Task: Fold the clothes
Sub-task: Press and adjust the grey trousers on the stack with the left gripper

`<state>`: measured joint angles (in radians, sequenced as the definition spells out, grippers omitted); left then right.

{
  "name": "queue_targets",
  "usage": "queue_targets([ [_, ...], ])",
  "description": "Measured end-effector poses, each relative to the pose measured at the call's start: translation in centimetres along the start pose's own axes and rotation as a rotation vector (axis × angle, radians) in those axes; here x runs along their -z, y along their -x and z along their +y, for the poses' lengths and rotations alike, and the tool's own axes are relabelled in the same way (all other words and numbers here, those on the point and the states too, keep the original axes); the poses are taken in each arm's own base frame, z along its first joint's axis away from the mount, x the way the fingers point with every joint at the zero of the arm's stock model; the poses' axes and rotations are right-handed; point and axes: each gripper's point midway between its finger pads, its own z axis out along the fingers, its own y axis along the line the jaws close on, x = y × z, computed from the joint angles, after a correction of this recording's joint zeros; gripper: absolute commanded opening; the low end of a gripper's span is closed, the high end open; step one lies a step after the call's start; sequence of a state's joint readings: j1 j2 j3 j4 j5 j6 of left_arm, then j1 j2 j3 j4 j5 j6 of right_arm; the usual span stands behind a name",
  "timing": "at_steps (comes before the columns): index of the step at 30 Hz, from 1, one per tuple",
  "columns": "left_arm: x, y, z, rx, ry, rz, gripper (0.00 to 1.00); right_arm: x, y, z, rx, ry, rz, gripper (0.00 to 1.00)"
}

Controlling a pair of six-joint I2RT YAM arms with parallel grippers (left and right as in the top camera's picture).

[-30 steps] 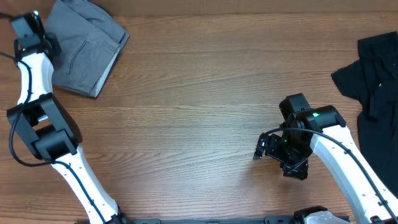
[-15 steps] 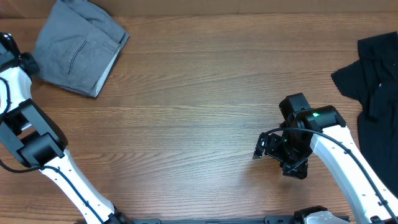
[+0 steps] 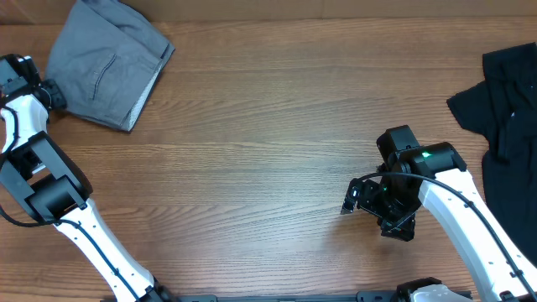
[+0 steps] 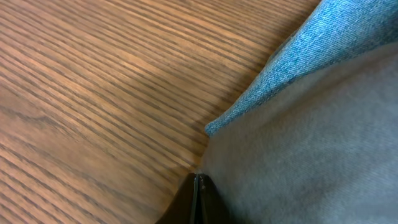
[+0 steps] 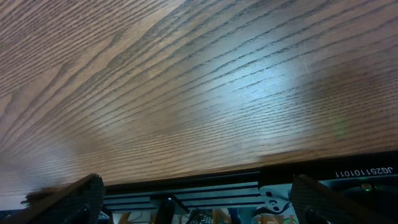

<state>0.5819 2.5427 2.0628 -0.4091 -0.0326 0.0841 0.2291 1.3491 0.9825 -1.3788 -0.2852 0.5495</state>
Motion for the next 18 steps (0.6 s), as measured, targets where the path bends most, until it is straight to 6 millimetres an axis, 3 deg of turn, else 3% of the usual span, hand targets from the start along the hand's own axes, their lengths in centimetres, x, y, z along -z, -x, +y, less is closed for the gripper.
queue_targets([
  [11, 1.0, -1.8, -1.6, 0.001, -0.091, 0.110, 0.04, 0.0, 0.2, 0.1, 0.002, 0.004, -0.006, 1.00],
  [18, 2.3, -3.4, -3.6, -0.021, -0.118, 0.198, 0.04, 0.0, 0.3, -0.1, 0.003, -0.007, -0.017, 1.00],
])
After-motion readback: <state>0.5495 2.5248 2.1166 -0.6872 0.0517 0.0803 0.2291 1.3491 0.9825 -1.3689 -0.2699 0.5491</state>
